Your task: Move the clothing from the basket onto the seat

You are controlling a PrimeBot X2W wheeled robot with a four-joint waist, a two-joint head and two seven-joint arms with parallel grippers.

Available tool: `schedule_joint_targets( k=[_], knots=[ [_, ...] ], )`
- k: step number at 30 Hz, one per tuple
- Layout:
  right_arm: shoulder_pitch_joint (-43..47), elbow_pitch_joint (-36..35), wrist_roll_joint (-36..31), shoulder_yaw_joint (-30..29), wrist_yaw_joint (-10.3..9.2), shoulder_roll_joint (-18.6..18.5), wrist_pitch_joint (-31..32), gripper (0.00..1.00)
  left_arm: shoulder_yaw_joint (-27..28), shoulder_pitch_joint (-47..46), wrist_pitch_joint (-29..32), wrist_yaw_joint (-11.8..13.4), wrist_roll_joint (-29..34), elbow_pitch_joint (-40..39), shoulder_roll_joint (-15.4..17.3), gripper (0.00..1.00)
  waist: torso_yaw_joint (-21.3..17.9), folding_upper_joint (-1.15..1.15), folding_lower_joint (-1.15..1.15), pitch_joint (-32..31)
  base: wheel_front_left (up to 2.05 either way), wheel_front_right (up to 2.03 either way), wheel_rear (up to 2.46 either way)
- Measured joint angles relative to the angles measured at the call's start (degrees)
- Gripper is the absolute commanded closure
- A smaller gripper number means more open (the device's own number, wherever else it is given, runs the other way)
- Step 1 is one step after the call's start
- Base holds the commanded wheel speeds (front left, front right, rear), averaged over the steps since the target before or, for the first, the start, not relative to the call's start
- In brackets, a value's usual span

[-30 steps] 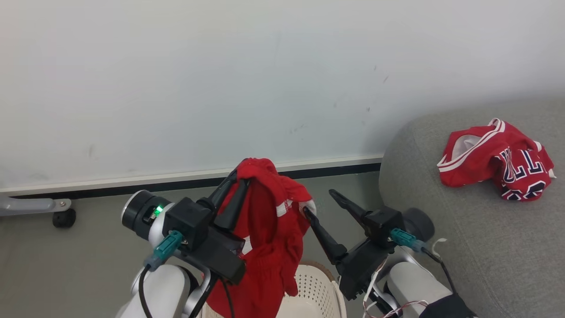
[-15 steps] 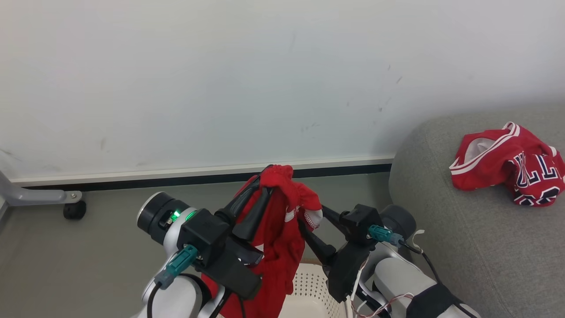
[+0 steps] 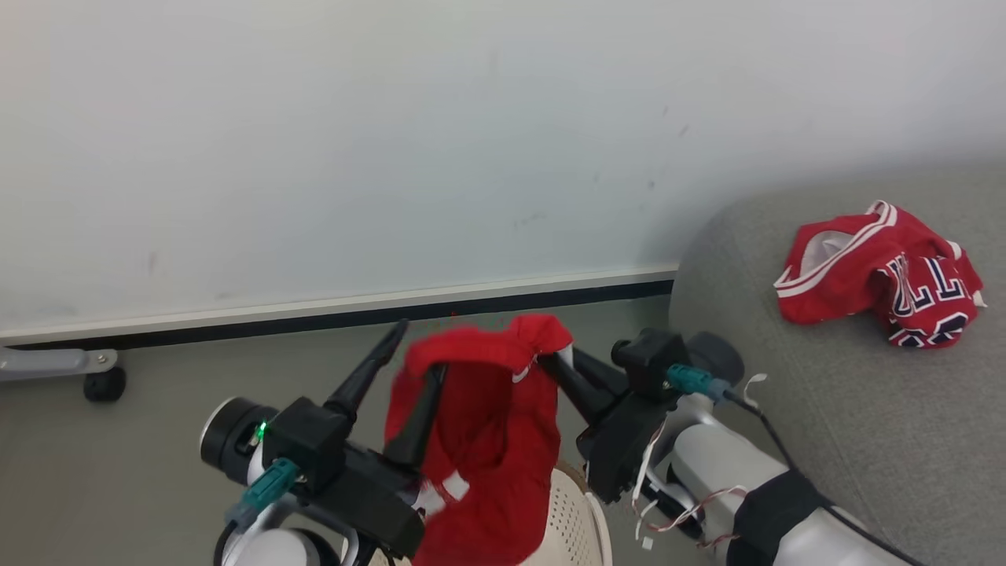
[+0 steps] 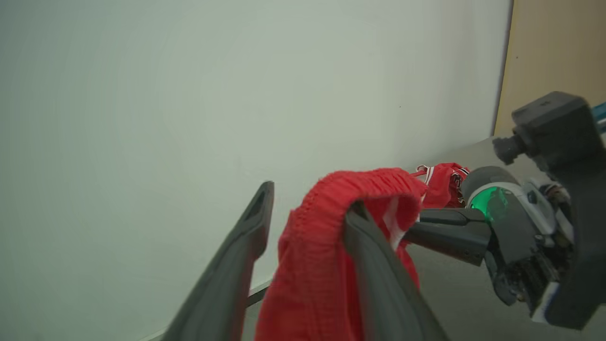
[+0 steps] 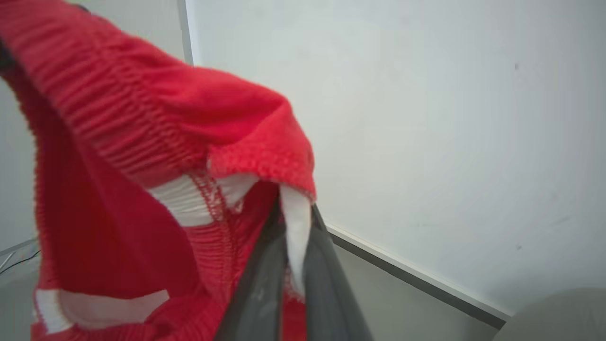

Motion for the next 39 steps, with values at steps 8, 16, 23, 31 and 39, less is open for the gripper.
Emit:
schedule_joint_targets(
  k=[8,16,23,31,39],
  knots=[
    [-2.33,-2.54,1.89,-1.98,0.0,-3.67,-0.01,1.0,1.0,4.64,-2.11,1.23,-2.12,0.45,-0.75,0.0,-3.52,0.0,0.0,0.18,0.0,0.0,0.0],
    [-2.74,-5.13,2.3,-4.83,0.0,-7.43,-0.01,1.0,-1.09,8.55,-3.92,1.2,-2.52,1.52,-2.25,0.0,-7.95,0.0,0.0,0.23,0.0,0.0,0.0],
    [-2.73,-7.94,2.0,-6.67,-0.09,-11.59,-0.01,1.0,-3.01,9.4,-5.42,1.14,-2.5,1.88,-2.87,0.0,-12.44,0.0,0.0,0.27,0.0,0.0,0.0],
    [-2.57,-12.44,1.1,-8.14,-1.41,-15.34,-0.01,1.0,-5.84,10.09,-6.41,0.62,-1.75,2.61,-3.43,0.0,-17.87,0.0,0.0,0.57,0.0,0.0,0.0],
    [-2.56,-16.04,0.64,-8.73,-2.11,-16.69,-0.01,1.0,-6.9,10.07,-7.15,0.22,-1.08,3.45,-3.65,0.0,-23.26,0.0,0.0,1.31,0.0,0.0,0.0]
  ],
)
